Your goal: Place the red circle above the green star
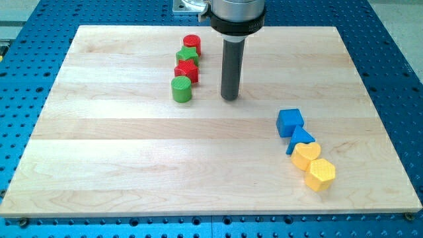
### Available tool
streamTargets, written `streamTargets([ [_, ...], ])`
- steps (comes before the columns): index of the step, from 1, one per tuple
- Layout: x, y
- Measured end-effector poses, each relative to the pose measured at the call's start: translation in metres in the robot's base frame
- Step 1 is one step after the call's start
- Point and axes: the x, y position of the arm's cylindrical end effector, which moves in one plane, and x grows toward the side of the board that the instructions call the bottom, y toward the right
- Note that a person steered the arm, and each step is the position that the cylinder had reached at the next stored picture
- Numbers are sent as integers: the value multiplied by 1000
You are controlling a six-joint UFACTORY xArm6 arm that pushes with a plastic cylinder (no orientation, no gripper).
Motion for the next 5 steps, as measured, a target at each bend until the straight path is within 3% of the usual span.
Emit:
streamTargets([
  [2,1,0],
  [3,-36,-17],
  [4,-113,0],
  [5,-127,-10],
])
